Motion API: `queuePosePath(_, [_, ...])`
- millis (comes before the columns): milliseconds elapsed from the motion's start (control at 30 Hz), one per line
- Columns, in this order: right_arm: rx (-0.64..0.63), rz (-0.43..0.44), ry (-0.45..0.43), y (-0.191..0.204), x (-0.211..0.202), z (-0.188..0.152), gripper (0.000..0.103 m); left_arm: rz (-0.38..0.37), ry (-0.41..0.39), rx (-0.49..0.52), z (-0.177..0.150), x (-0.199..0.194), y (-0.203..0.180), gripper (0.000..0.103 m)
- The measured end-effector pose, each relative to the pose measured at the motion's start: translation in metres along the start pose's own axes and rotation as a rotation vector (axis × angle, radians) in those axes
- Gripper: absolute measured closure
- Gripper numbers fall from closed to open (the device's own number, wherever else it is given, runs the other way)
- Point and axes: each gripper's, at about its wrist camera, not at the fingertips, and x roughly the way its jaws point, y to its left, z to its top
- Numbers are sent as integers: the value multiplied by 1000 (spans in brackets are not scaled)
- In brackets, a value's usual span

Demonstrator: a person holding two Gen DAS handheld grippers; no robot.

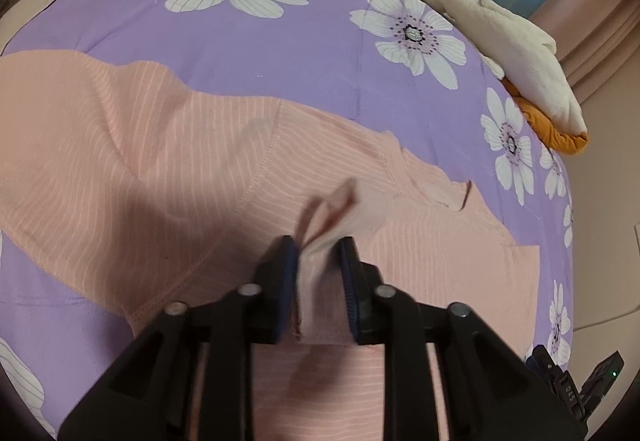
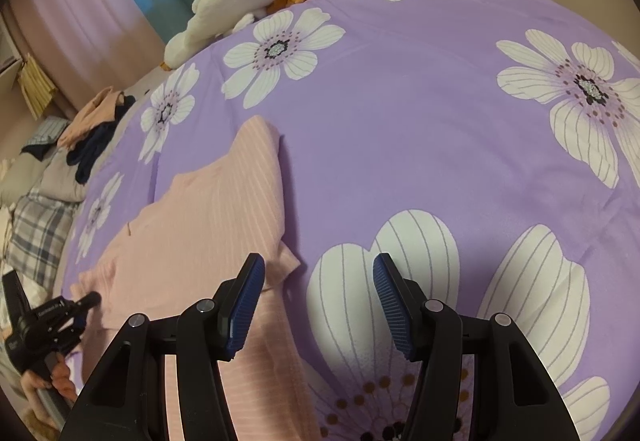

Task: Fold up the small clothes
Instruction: 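Lay the held sleeve across the sweater body with the left gripper, release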

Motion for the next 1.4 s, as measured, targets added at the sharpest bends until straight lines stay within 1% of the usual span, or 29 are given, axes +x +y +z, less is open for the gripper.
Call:
queuePosePath(33, [-1,0,1,0,0,0,44,5,-10,4,0,-1,0,97])
queuePosePath(133, [-7,1,1,1,0,0,45,-6,-45,15,0,-11,-4,98])
queuePosePath(233, [-10,-1,1,2,0,0,45,-17,-51,20,2,-17,-7,99])
queuePosePath(400, [-16,-1,2,5,1,0,44,-68,-80,2,8,-33,-9,99])
queuePosePath(467, [-19,0,0,5,1,0,45,-74,-94,0,10,-39,-10,99])
queuePosePath(600, [-18,5,3,5,2,0,45,-55,-123,19,9,-48,-11,99])
queuePosePath(700, [-21,8,2,6,2,0,44,-27,-129,31,10,-48,-8,99])
queuePosePath(800, [-25,16,4,9,2,0,45,-9,-115,37,9,-43,-3,99])
queuePosePath(933, [-37,22,5,13,3,-1,45,33,-102,41,7,-35,4,99])
queuePosePath(1000, [-43,33,6,15,4,-1,45,48,-100,35,5,-33,9,99])
queuePosePath(1100, [-51,58,12,19,5,-1,45,92,-100,58,4,-28,12,99])
queuePosePath(1167, [-56,78,14,22,7,0,45,93,-82,57,4,-24,15,99])
queuePosePath(1200, [-67,91,15,25,8,1,46,85,-73,52,3,-22,17,99])
queuePosePath(1233, [-77,101,17,27,9,1,51,79,-63,46,3,-21,18,99])
queuePosePath(1300, [-91,114,29,32,13,2,56,86,-56,54,2,-19,18,99])
queuePosePath(1400, [-107,118,53,38,25,5,60,86,-45,62,2,-16,17,99])
